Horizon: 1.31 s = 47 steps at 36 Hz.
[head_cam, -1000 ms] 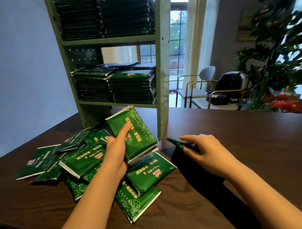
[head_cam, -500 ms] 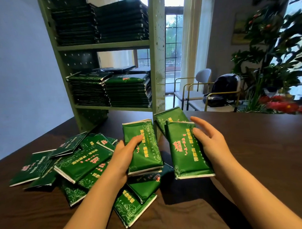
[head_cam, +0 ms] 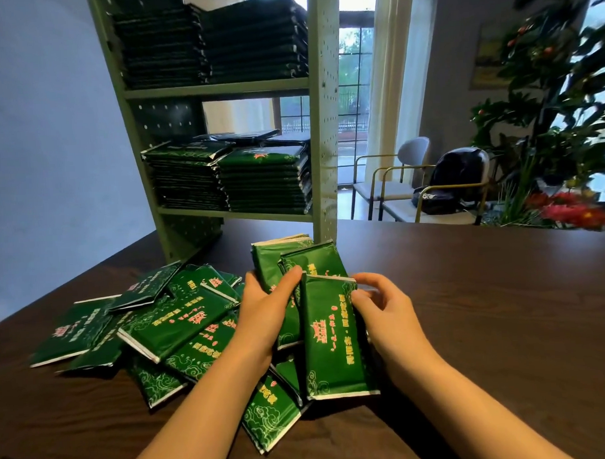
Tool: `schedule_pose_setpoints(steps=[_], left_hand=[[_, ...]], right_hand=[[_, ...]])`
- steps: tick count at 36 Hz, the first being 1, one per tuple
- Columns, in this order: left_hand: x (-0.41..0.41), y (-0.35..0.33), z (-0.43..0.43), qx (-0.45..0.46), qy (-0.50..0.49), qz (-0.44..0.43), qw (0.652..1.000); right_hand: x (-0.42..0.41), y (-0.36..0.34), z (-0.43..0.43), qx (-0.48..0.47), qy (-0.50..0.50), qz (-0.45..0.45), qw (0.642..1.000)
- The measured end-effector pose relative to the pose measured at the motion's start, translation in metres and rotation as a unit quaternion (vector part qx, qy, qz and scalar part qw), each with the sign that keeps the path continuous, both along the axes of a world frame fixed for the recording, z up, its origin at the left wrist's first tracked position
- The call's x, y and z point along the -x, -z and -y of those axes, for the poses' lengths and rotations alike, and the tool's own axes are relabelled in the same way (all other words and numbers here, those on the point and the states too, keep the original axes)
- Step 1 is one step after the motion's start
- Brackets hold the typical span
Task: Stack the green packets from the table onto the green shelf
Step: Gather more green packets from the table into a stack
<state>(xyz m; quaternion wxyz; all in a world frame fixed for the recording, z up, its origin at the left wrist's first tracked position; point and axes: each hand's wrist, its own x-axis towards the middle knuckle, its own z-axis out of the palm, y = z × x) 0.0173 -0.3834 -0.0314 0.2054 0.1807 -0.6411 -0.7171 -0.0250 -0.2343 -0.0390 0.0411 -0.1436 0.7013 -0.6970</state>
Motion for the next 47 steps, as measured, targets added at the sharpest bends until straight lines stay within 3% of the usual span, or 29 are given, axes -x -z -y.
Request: schedule_pose_setpoints(steps=[6,12,20,24,33,41,47], left_hand=[[0.000,-0.001,-0.004,0.046,-0.059,-0.048,0.996],[0.004,0.004,0.008,0.001,-0.068,-0.037,0.997],[0.009,0.010,0.012,-0.026,-0.059,-0.029,0.997],[0.011,0.013,0.014,-0.021,-0.057,-0.029,0.998],[0.012,0.015,0.015,-0.020,-0.051,-0.040,0.998],[0.012,0.013,0.015,-0.016,-0.050,-0.034,0.998],[0.013,0.015,0.014,-0.014,-0.052,-0.038,0.998]], right_hand=[[0.007,0.005,0.002,-0.076,-0.018,0.044,0.996],[0.010,-0.004,-0.008,-0.101,-0.008,0.032,0.994],[0.013,-0.023,-0.023,0.026,-0.041,0.167,0.985],[0.013,-0.025,-0.022,0.139,-0.069,0.155,0.976],[0.019,-0.027,-0.023,0.263,-0.064,0.168,0.948],[0.018,-0.029,-0.028,0.186,-0.086,0.143,0.968],[0.015,-0.031,-0.028,0.183,-0.058,0.157,0.969]])
